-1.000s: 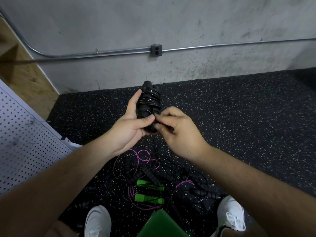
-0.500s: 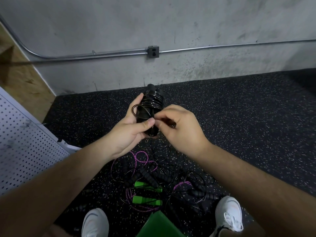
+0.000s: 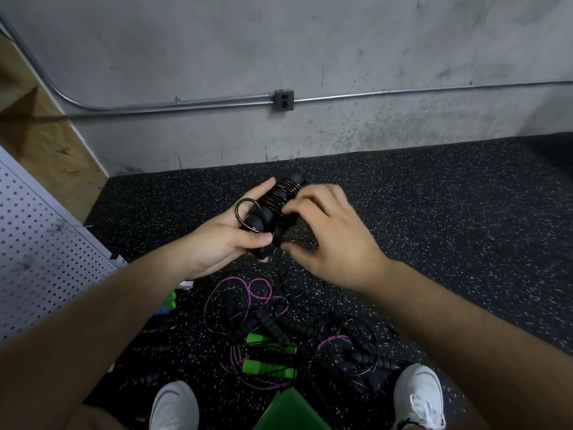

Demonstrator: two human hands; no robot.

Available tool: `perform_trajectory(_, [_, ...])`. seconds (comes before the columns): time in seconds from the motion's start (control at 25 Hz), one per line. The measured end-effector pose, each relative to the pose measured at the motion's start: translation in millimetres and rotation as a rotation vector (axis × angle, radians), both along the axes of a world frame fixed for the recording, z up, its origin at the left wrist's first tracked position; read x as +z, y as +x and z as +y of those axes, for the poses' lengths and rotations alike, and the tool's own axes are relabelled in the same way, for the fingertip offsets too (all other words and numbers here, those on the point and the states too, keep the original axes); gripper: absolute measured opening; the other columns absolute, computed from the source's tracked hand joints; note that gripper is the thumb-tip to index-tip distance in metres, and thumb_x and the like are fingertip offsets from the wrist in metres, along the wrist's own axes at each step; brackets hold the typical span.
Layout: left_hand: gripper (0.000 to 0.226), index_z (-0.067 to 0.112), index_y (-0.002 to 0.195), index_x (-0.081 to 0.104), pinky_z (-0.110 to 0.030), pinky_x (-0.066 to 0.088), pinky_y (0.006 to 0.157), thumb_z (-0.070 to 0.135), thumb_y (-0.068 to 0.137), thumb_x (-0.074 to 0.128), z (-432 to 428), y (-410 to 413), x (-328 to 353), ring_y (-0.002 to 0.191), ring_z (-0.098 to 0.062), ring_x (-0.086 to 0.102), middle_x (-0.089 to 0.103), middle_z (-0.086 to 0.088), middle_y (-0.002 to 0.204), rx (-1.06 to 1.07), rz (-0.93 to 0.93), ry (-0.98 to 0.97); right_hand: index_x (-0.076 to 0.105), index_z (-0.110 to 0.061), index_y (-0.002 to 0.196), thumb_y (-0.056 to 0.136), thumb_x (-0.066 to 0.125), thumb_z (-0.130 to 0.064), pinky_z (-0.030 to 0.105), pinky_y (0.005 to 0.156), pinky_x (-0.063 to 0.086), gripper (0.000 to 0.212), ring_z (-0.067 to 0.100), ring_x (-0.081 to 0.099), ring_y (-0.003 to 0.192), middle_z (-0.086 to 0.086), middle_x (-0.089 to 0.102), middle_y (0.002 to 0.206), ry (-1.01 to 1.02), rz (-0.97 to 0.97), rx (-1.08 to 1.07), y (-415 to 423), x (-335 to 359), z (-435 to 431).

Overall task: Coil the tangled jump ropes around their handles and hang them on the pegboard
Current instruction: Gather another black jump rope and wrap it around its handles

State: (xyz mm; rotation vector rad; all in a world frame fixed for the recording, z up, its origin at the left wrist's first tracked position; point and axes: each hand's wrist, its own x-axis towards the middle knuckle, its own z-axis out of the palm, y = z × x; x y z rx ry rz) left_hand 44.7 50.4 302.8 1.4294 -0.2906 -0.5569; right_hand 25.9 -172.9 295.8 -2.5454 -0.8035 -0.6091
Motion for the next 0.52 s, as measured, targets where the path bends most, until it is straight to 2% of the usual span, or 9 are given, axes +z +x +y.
perform_trajectory(0.08, [0.095, 0.048, 0.148, 0.040, -0.035, 0.041, 0.108, -0.015, 0.082, 0.065, 6, 3, 2, 0.134, -0.012, 0.053, 0.055, 0.009, 0.147, -0.062, -0.018, 0.071, 0.049, -0.024, 0.144, 0.079, 0.076, -0.029, 0.051, 0.111, 0.038, 0.071, 0.031, 0.028, 0.142, 0.005, 0.037, 0.153, -0.118, -0.052, -0.034, 7, 1, -8])
perform_trajectory(0.12, [0.094, 0.047, 0.149, 0.039, -0.034, 0.039, 0.111, -0.017, 0.083, 0.063, 7, 3, 1, 0.135, -0.010, 0.052, 0.054, 0.012, 0.147, -0.088, -0.026, 0.107, 0.045, -0.026, 0.148, 0.079, 0.076, -0.027, 0.054, 0.112, 0.038, 0.076, 0.033, 0.025, 0.146, 0.005, 0.033, 0.157, -0.166, -0.047, -0.036, 11, 0, -10])
perform_trajectory(0.24, [0.083, 0.041, 0.150, 0.040, -0.037, 0.046, 0.105, -0.008, 0.086, 0.063, 12, 7, 0, 0.130, -0.014, 0.057, 0.060, 0.009, 0.141, -0.065, -0.044, 0.171, 0.041, -0.025, 0.150, 0.082, 0.076, -0.026, 0.054, 0.104, 0.046, 0.077, 0.033, 0.038, 0.137, 0.004, 0.045, 0.148, -0.261, 0.002, -0.013, 21, -5, -11])
perform_trajectory(0.32, [0.070, 0.037, 0.145, 0.045, -0.046, 0.052, 0.100, 0.007, 0.085, 0.067, 18, 11, -1, 0.121, -0.023, 0.064, 0.066, 0.000, 0.133, 0.051, -0.062, 0.175, 0.035, -0.024, 0.153, 0.086, 0.073, -0.035, 0.051, 0.101, 0.048, 0.077, 0.031, 0.045, 0.129, 0.005, 0.048, 0.145, -0.303, 0.042, -0.042, 27, -8, -9])
perform_trajectory(0.36, [0.062, 0.038, 0.141, 0.048, -0.048, 0.052, 0.100, 0.016, 0.087, 0.069, 21, 13, -1, 0.116, -0.023, 0.067, 0.067, -0.002, 0.129, 0.139, -0.109, 0.223, 0.032, -0.024, 0.154, 0.088, 0.070, -0.041, 0.050, 0.100, 0.049, 0.078, 0.031, 0.047, 0.126, 0.005, 0.049, 0.144, -0.313, 0.064, -0.067, 29, -9, -7])
perform_trajectory(0.44, [0.052, 0.047, 0.134, 0.049, -0.043, 0.053, 0.101, 0.028, 0.091, 0.070, 28, 15, 0, 0.112, -0.014, 0.067, 0.061, 0.003, 0.132, 0.301, -0.282, 0.430, 0.029, -0.023, 0.155, 0.090, 0.066, -0.049, 0.048, 0.097, 0.051, 0.079, 0.030, 0.052, 0.122, 0.006, 0.052, 0.141, -0.304, 0.098, -0.112, 33, -11, 2])
perform_trajectory(0.52, [0.058, 0.053, 0.134, 0.045, -0.034, 0.054, 0.099, 0.030, 0.088, 0.075, 38, 14, 5, 0.116, -0.008, 0.060, 0.049, 0.007, 0.139, 0.307, -0.462, 0.595, 0.027, -0.024, 0.155, 0.090, 0.064, -0.053, 0.045, 0.095, 0.051, 0.079, 0.030, 0.054, 0.119, 0.007, 0.055, 0.138, -0.286, 0.127, -0.118, 36, -10, 17])
